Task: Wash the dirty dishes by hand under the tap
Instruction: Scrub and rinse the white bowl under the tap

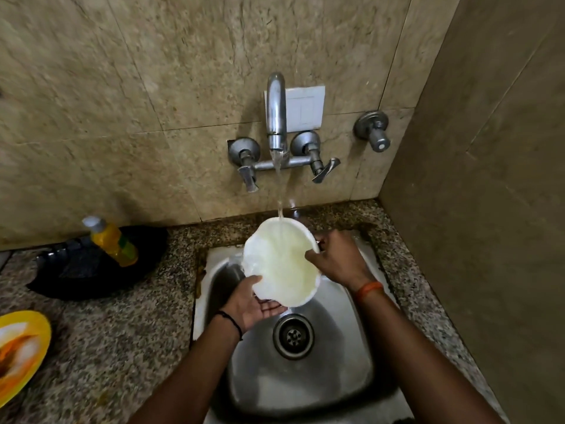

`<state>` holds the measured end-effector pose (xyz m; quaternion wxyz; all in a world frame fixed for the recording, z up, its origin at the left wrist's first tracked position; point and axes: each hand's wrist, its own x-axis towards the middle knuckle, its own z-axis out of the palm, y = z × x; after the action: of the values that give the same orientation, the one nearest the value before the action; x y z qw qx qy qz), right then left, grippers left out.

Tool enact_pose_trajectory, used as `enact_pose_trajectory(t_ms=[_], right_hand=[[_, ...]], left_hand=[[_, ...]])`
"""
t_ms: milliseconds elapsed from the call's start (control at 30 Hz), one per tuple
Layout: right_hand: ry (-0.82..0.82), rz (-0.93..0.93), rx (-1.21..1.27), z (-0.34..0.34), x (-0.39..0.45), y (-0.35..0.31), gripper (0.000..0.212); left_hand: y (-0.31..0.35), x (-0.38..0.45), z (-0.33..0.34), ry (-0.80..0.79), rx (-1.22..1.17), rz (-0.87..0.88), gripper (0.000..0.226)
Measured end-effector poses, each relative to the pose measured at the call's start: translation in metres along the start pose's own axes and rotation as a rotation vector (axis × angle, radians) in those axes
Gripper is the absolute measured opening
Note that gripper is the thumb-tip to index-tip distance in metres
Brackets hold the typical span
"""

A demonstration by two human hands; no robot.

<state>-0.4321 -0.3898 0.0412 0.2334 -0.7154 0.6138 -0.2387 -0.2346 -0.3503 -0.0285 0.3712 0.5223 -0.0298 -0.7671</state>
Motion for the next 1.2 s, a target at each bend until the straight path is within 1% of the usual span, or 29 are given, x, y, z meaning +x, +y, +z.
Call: enact_pose_trajectory(t_ms=[67, 100, 200, 233, 267, 367, 433, 467, 533, 567, 633, 733, 767, 867, 933, 1000, 1033, 1100, 1167, 1200], right_hand=[[0.004, -0.063, 0.006, 0.001, -0.005, 0.002, 0.027], [0.007, -0.074, 0.03, 0.003, -0.007, 0.005, 0.03], [0.064, -0.08, 0.167, 0.008, -0.01, 0.018, 0.032], [0.079, -0.076, 0.214, 0.01, -0.01, 0.023, 0.034], [0.093, -0.078, 0.259, 0.011, -0.011, 0.026, 0.036], [0.111, -0.12, 0.412, 0.015, -0.013, 0.031, 0.044], [0.095, -0.159, 0.486, 0.018, -0.015, 0.03, 0.048], [0.089, -0.181, 0.493, 0.019, -0.016, 0.029, 0.051], [0.106, -0.209, 0.463, 0.022, -0.017, 0.029, 0.061], [0.126, -0.223, 0.442, 0.022, -0.017, 0.03, 0.065], [0.16, -0.26, 0.387, 0.021, -0.018, 0.034, 0.072], [0.156, -0.297, 0.261, 0.022, -0.022, 0.045, 0.083], [0.151, -0.291, 0.241, 0.024, -0.024, 0.05, 0.083], [0.137, -0.227, 0.276, 0.035, -0.029, 0.061, 0.068], [0.11, -0.201, 0.218, 0.038, -0.031, 0.065, 0.062], [0.067, -0.233, 0.107, 0.035, -0.028, 0.067, 0.064], [0.042, -0.215, 0.09, 0.032, -0.025, 0.068, 0.066], [0.043, -0.071, 0.158, 0.024, -0.015, 0.063, 0.066], [0.114, 0.06, 0.354, 0.013, -0.002, 0.05, 0.059], [0.146, 0.099, 0.467, 0.007, 0.006, 0.04, 0.059]], left_hand=[[0.005, 0.005, -0.003, -0.06, -0.108, 0.016, 0.05], [0.009, 0.006, -0.006, -0.088, -0.158, 0.033, 0.054], [0.019, 0.01, -0.022, -0.178, -0.307, 0.028, 0.081], [0.023, 0.009, -0.025, -0.208, -0.328, 0.023, 0.085], [0.027, 0.008, -0.027, -0.229, -0.322, 0.03, 0.085], [0.039, 0.003, -0.021, -0.246, -0.271, 0.051, 0.067], [0.045, -0.002, -0.012, -0.196, -0.217, 0.035, 0.058], [0.047, -0.004, -0.008, -0.158, -0.151, 0.032, 0.055], [0.052, -0.007, -0.004, -0.081, -0.013, 0.021, 0.052], [0.054, -0.007, -0.002, -0.068, 0.019, 0.021, 0.051], [0.057, -0.009, 0.001, -0.078, 0.009, 0.009, 0.049], [0.059, -0.011, 0.006, -0.1, 0.004, 0.032, 0.036], [0.061, -0.012, 0.008, -0.115, 0.002, 0.045, 0.033], [0.07, -0.018, 0.023, -0.163, -0.023, 0.087, 0.026], [0.076, -0.022, 0.038, -0.131, 0.036, 0.151, 0.027], [0.079, -0.026, 0.054, -0.059, 0.181, 0.265, 0.029], [0.08, -0.029, 0.062, -0.021, 0.248, 0.324, 0.031], [0.082, -0.032, 0.076, 0.046, 0.345, 0.433, 0.035], [0.085, -0.034, 0.089, 0.095, 0.469, 0.531, 0.036], [0.086, -0.034, 0.094, 0.121, 0.567, 0.569, 0.04]])
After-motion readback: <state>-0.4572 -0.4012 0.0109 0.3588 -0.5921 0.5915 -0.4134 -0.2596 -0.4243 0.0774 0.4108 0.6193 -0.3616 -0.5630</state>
